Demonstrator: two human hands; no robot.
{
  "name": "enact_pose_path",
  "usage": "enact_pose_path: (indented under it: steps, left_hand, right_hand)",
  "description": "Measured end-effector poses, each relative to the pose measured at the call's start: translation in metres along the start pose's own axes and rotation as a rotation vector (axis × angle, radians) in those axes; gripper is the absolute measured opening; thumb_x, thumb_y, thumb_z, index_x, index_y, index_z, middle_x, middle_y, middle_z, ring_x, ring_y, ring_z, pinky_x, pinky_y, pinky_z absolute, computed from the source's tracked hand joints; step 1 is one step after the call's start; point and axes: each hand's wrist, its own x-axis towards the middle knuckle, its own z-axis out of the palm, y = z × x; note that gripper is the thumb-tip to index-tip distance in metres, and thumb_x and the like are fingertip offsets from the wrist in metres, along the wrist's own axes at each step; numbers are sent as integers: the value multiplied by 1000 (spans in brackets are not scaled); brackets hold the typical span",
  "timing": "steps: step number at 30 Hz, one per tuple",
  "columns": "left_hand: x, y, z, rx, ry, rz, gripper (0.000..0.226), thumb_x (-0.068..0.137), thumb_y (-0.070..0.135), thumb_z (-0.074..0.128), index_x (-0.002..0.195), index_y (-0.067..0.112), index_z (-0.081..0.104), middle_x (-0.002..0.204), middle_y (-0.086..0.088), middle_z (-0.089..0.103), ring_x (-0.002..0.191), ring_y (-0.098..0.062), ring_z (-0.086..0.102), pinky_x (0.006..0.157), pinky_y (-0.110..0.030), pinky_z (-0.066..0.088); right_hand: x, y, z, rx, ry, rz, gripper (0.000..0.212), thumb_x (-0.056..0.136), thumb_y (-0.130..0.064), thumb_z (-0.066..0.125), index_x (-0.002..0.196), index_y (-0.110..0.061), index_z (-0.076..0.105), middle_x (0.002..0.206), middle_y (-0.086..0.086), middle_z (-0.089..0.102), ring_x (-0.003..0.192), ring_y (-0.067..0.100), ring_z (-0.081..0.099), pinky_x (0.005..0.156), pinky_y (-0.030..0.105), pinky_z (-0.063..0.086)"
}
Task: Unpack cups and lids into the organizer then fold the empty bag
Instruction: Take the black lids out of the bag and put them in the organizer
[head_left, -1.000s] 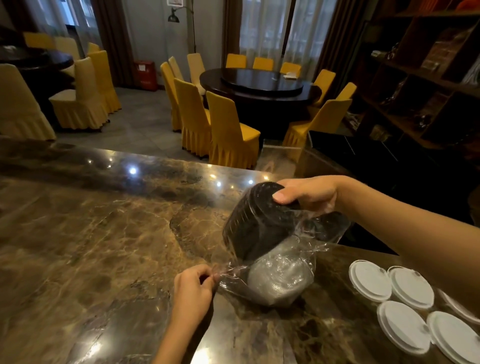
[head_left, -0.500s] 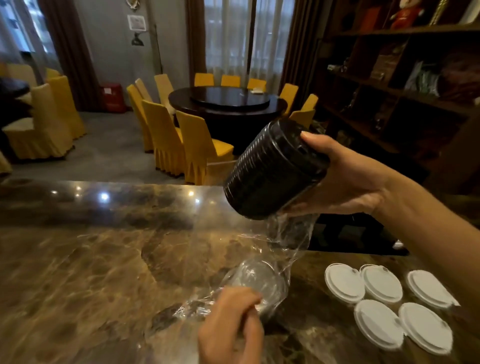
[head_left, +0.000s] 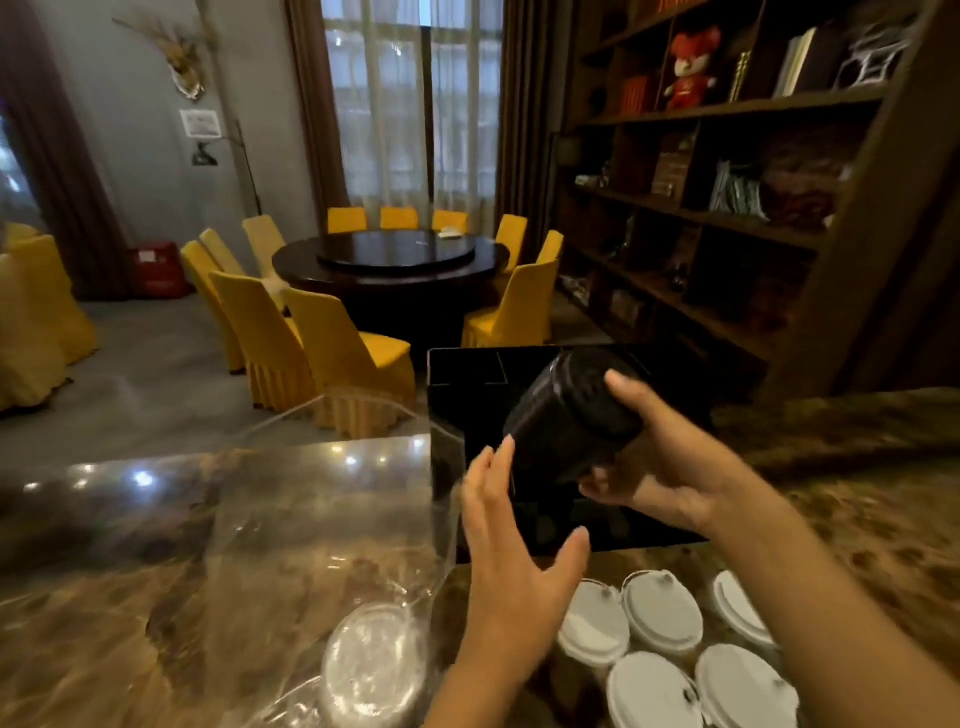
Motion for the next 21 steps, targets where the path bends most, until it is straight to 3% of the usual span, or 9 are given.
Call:
enact_pose_path:
  steps: [2, 5, 8, 10, 12, 15, 18, 21]
  left_hand:
    - [17, -6, 9, 164, -2, 150, 98, 78, 39, 74, 150, 55, 11, 161, 15, -1, 150, -9, 9, 114, -39, 27]
    - [35, -19, 20, 253, -44, 152, 98, 76, 33, 77, 148, 58, 14, 162, 6, 2, 150, -24, 17, 112, -56, 36]
    - [46, -36, 17, 214, 20, 134, 98, 71, 29, 80, 145, 55, 20, 156, -1, 20, 143, -18, 32, 111, -40, 41]
    - [55, -47, 10, 229, 120, 90, 100, 67, 24, 86, 140, 49, 22, 148, -5, 31, 136, -15, 38, 107, -30, 40]
    - [62, -52, 3, 228, 197, 21, 102, 63, 15, 90, 135, 44, 24, 141, 1, 35, 128, -8, 42, 102, -19, 40]
    - [72, -58, -3, 255, 270, 15, 102, 59, 1, 91, 137, 23, 28, 133, 2, 35, 111, 9, 43, 93, -1, 33]
    - [81, -64, -5, 313, 334, 15, 97, 56, -4, 91, 135, 3, 35, 131, -4, 37, 112, -3, 42, 94, -8, 36]
    - [85, -71, -7, 350, 279, -28, 100, 61, 8, 90, 139, 17, 29, 131, 6, 33, 116, -4, 41, 94, -23, 41]
  right_hand:
    - [11, 20, -7, 13, -11, 74, 54, 72, -46, 77, 119, -20, 72, 127, 13, 69, 116, 29, 64, 110, 45, 38]
    - [30, 44, -10, 62, -44, 143, 65, 74, -48, 77, 130, -19, 64, 127, 15, 68, 120, 35, 63, 110, 56, 40]
    - [43, 60, -10, 100, -69, 171, 76, 72, -71, 67, 132, -24, 62, 129, 13, 68, 121, 36, 61, 105, 61, 42]
    - [51, 68, -11, 200, -79, 189, 84, 80, -76, 52, 142, -21, 49, 135, 15, 62, 124, 36, 58, 104, 60, 43]
    - [55, 78, -5, 388, -49, 188, 78, 93, -60, 49, 153, -15, 29, 147, 16, 50, 131, 36, 50, 108, 55, 41]
    - [64, 100, 15, 644, -15, 202, 46, 102, -24, 45, 143, -3, 44, 149, 18, 45, 137, 34, 43, 117, 48, 31]
    - [74, 122, 29, 722, -47, 211, 42, 97, -3, 38, 136, 0, 53, 135, 21, 54, 124, 34, 48, 119, 47, 29]
    - [82, 133, 40, 719, -5, 215, 47, 89, 4, 36, 126, -8, 63, 123, 20, 63, 117, 36, 56, 112, 46, 35]
